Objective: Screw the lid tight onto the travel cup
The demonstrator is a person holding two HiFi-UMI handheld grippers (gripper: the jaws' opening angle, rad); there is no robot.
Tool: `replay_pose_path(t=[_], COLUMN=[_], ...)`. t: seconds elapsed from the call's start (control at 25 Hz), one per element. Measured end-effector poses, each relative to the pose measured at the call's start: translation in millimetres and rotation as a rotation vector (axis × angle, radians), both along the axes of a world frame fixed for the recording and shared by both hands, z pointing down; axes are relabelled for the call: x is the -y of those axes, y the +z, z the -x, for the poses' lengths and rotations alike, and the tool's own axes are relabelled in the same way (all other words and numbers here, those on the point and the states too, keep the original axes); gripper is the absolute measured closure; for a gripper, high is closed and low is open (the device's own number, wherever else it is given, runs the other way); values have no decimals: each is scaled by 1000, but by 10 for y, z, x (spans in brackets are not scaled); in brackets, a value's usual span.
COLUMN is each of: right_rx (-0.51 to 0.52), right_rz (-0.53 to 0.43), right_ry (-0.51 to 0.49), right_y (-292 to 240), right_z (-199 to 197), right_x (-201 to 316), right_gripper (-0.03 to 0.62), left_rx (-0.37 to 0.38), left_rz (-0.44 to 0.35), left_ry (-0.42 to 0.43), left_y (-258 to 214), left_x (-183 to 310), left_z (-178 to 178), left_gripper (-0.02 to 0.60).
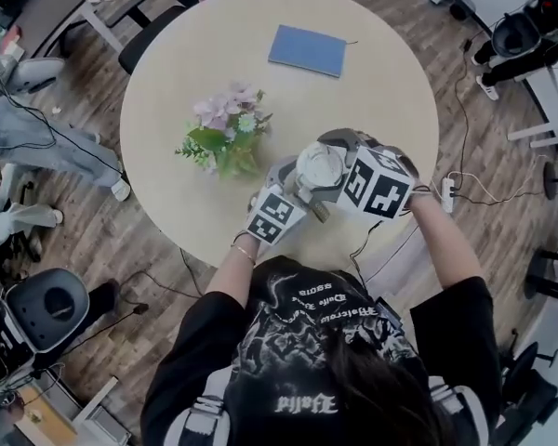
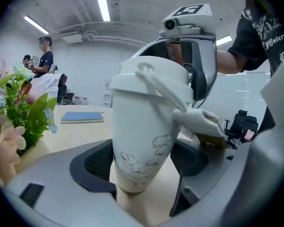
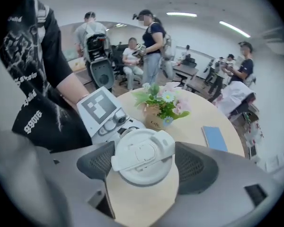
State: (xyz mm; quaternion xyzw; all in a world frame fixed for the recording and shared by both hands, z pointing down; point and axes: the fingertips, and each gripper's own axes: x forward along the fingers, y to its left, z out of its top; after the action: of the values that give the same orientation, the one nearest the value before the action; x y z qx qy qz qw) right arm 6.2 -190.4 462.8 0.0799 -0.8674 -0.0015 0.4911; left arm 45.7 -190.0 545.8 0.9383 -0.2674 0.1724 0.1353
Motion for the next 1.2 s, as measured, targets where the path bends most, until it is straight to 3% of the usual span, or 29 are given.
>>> replay_pose_path(t=[0.2, 0.6, 0.76, 0.8, 0.88, 1.0, 1.2], right_rx=[132, 290, 336, 353, 399, 433, 269], right_rz=[2, -49, -34, -13, 24, 29, -3], right_ry=[273, 576, 560, 547, 495, 373, 99], right_y=[-28, -88, -89, -98, -172, -366, -518], right_z=[-29, -53, -39, -19, 32, 47, -42], right_x=[42, 103, 74, 49, -8, -40, -44], right_gripper=[192, 195, 184, 154, 109, 100, 100], left_rx=[1, -1, -8, -10, -15, -19, -19], left_rz=[-8, -29, -25, -25, -27, -28, -17], left_ry=[-12, -62, -53, -50, -44, -42, -41], left_y=[-16, -17, -12, -10, -7, -2, 0], left_x=[1, -1, -7, -13, -16, -6, -11], left_z=[-2, 14, 16, 16, 19, 20, 8], left_gripper=[192, 192, 192, 192, 192, 192, 192])
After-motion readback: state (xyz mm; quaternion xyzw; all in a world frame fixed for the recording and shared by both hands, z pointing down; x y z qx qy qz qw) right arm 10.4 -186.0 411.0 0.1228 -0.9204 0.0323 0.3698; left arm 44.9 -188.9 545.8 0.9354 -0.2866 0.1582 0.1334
